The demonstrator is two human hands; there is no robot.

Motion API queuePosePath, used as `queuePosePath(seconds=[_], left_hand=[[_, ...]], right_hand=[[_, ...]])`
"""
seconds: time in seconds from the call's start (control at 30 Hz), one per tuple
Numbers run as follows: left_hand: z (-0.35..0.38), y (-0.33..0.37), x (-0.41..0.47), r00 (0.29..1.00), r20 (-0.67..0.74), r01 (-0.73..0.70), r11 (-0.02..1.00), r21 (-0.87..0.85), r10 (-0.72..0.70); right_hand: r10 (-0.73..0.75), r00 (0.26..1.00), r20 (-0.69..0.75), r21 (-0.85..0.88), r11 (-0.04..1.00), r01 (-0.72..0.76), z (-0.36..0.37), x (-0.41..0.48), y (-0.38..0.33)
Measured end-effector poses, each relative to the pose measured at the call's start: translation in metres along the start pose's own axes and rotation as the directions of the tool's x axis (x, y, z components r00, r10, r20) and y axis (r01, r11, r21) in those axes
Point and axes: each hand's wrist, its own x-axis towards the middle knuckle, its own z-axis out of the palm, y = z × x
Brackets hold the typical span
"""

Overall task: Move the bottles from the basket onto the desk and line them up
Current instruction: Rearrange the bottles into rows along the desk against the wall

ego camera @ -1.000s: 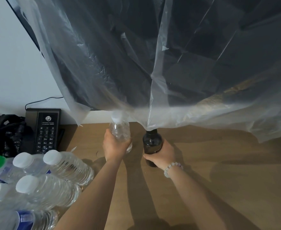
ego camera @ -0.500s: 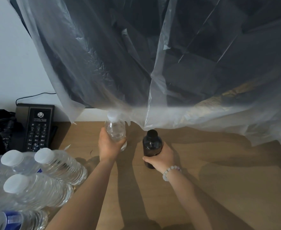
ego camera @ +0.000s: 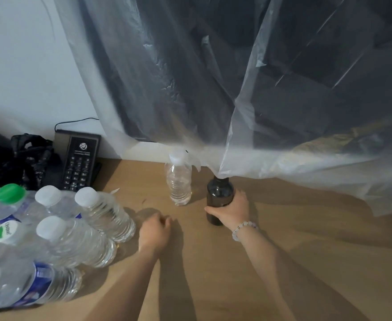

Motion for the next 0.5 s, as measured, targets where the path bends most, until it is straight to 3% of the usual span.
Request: queuePosePath(seconds=[0.1,0.5], left_hand=[[0.016,-0.027,-0.018,0.995,0.098,0.003,0.994,0.112,-0.014],[0.024,-0.039,-0.004,0.969,0.247,-0.081,0.970,0.231,0.022]], right_hand=[[-0.010,1.000,0.001,-0.017,1.000,0.010,0.006,0.008,-0.006],[0.044,0.998,0.051,-0.144,0.989,-0.036,0.027,0.027,-0.018]])
